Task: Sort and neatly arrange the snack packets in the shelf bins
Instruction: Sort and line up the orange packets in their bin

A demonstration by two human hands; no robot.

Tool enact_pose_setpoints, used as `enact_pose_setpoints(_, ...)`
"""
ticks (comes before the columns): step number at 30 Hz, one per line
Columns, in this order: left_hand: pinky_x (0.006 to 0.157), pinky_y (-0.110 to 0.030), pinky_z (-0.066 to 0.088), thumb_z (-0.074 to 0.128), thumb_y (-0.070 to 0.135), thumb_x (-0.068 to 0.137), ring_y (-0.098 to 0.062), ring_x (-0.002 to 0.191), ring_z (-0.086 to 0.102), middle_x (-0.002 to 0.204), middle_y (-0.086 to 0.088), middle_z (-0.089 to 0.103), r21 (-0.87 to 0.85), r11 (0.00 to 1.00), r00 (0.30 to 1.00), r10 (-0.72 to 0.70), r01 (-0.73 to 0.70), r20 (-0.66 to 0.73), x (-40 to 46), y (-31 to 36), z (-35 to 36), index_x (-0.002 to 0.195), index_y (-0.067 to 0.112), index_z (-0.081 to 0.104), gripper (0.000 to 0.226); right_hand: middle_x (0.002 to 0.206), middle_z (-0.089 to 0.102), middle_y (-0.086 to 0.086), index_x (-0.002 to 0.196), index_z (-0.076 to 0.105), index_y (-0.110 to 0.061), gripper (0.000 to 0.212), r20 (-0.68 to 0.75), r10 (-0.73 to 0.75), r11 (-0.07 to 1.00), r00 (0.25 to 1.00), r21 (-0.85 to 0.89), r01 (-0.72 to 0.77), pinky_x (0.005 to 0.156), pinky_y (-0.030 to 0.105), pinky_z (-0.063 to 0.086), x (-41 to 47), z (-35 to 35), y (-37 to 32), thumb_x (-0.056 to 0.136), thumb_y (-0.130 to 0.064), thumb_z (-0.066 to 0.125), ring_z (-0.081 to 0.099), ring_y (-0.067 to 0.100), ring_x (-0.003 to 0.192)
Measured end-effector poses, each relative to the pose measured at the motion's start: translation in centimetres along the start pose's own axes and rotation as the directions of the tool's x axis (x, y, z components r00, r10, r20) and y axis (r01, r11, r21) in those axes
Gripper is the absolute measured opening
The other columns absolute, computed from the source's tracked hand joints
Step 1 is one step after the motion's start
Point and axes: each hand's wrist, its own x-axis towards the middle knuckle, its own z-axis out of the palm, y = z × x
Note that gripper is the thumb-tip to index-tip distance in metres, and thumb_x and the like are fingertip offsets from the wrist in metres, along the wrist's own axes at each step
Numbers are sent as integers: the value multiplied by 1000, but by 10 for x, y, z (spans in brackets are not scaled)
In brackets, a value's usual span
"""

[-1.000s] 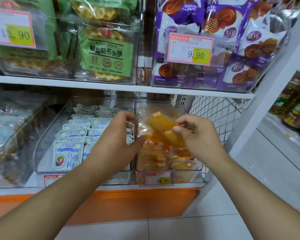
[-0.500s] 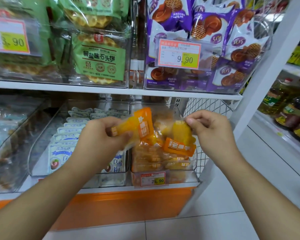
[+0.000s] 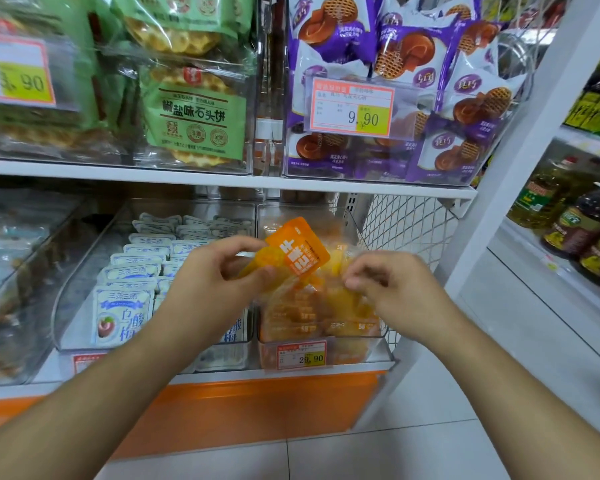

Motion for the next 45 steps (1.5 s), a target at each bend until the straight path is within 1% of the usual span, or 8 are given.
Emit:
enact_pose_setpoints(3, 53, -10, 46, 73, 12, 92, -6, 66, 73, 83, 4, 80, -65, 998, 1000, -8, 7, -9, -1, 2, 2, 102, 21, 74, 14, 89, 75, -19, 81, 80, -33, 16, 138, 42, 974, 990, -225, -10, 85, 27, 54, 0, -2, 0, 89, -20, 81, 67, -2, 90)
enact_pose_setpoints(11, 66, -21, 57, 70, 7, 93, -18, 77, 77, 87, -3, 80, -147, 989, 999, 10, -4, 39, -1, 0, 3, 102, 17, 69, 14, 84, 70, -9, 79, 82, -31, 21, 214, 187, 780, 959, -626, -13, 78, 33, 60, 7, -2, -7, 76, -14, 71, 63, 15, 91)
enact_pose_setpoints(14, 78, -33, 62, 71, 5, 92, -21, 87, 77, 93, -3, 79, -142, 990, 998, 27, -18, 61, -1, -2, 3, 103, 16, 68, 16, 86, 74, -12, 85, 83, -30, 23, 211, 167, 865, 963, -501, -40, 79, 25, 55, 8, -5, 0, 82, -11, 70, 65, 9, 92)
enact_pose_setpoints(20, 85, -41, 60, 76, 2, 87, -18, 97, 74, 102, 3, 78, -86, 995, 991, 63, -53, 120, 1, -11, 12, 102, 23, 71, 26, 107, 76, -14, 115, 72, -35, 39, 84, -27, 965, 996, 263, 4, 88, 25, 58, 1, 5, -28, 86, -11, 84, 71, 4, 103)
enact_pose_setpoints(26, 79, -31, 58, 73, 27, 92, -2, 89, 69, 92, 17, 74, 332, 938, 992, 71, -102, 103, 3, -23, 12, 95, 34, 73, 8, 82, 76, -13, 81, 75, -33, 16, 70, -7, 1000, 997, -2, 7, 82, 40, 60, 3, 20, -16, 89, -20, 80, 71, 4, 82)
enact_pose_setpoints(30, 71, -12, 51, 73, 28, 92, 5, 87, 66, 89, 28, 71, 482, 856, 981, 130, -186, 147, -1, -23, 9, 103, 44, 75, 19, 96, 70, -16, 105, 76, -38, 15, 229, -16, 956, 973, -281, 82, 84, 32, 56, 0, 29, -14, 90, -36, 77, 63, 4, 90)
enact_pose_setpoints(39, 78, -32, 53, 73, 21, 88, -6, 72, 60, 80, 14, 72, 629, 606, 872, 376, -486, 312, 9, -47, 13, 101, 34, 76, 18, 81, 69, -21, 86, 83, -34, 11, 140, -6, 971, 990, -235, 39, 79, 17, 49, 5, 30, -11, 89, -23, 79, 62, -2, 87)
enact_pose_setpoints(45, 105, -38, 36, 54, 40, 95, -12, 130, 49, 134, 14, 61, 734, 521, 894, 340, -436, 290, 16, -63, 9, 127, 34, 64, 34, 90, 74, -26, 93, 84, -37, 14, 194, 70, 986, 979, -162, -38, 73, 6, 43, 22, 28, -14, 95, -26, 75, 62, -13, 89)
